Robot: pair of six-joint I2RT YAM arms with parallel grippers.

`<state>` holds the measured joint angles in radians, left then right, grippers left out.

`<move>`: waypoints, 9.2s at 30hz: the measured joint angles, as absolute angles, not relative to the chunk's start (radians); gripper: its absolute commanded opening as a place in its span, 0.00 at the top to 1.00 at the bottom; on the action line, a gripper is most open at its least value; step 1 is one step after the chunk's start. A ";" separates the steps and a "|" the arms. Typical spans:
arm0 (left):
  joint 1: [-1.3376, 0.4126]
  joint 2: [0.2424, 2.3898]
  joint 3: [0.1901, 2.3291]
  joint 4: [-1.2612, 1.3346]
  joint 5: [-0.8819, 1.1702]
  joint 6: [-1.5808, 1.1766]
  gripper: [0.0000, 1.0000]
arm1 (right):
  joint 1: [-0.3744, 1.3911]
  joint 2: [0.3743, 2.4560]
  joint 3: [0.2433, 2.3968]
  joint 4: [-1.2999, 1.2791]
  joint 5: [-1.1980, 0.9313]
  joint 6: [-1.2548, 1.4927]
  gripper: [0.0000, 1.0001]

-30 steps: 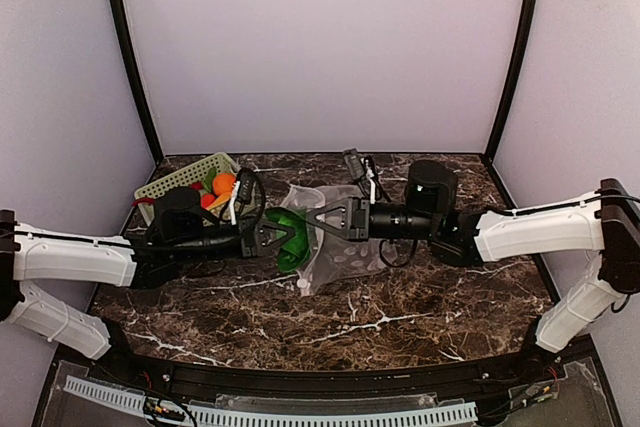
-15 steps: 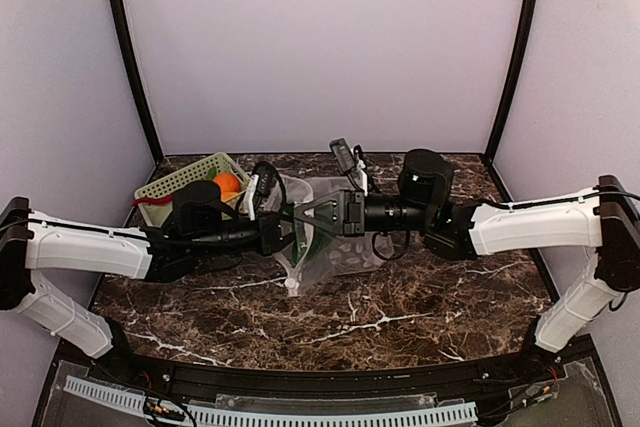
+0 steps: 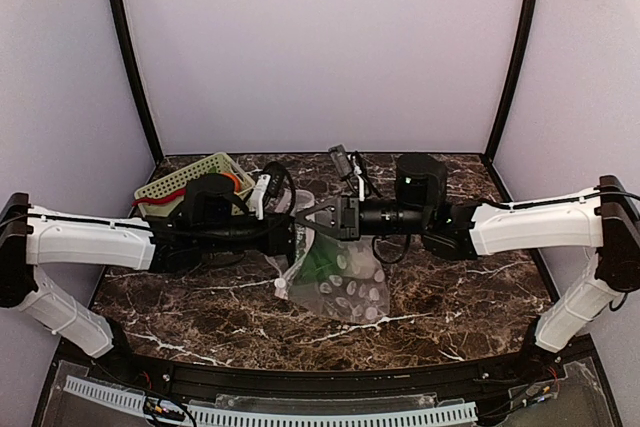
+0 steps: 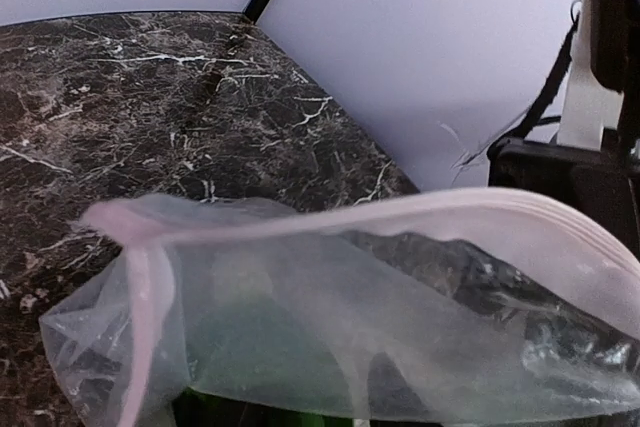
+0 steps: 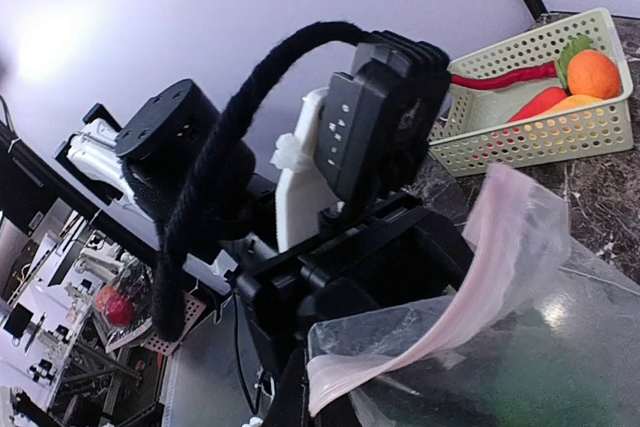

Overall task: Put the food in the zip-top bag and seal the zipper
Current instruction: Adjust the fake vegetable in the zipper food storage bag, then adjust the zipper food storage bag at the center of the board, then pick up the fake vegetable from the bin, then place the fake vegetable in the zipper food storage bag.

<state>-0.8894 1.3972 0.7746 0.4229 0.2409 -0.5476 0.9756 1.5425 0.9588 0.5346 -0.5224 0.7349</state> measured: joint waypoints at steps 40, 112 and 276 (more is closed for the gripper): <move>-0.839 1.306 0.667 0.204 0.194 -0.830 0.72 | 0.978 1.525 0.959 0.337 -0.359 0.689 1.00; -0.311 1.407 1.252 -0.533 0.220 -0.224 0.09 | 0.941 1.390 1.176 -0.238 -0.086 0.485 1.00; -0.273 0.979 1.384 -0.651 0.753 -0.224 0.99 | 0.897 1.430 1.207 -0.244 -0.021 0.518 1.00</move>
<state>-0.2733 0.9787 1.3842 -0.6506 0.7528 -0.2245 0.8970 1.4303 1.2072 -0.2443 -0.0208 0.5179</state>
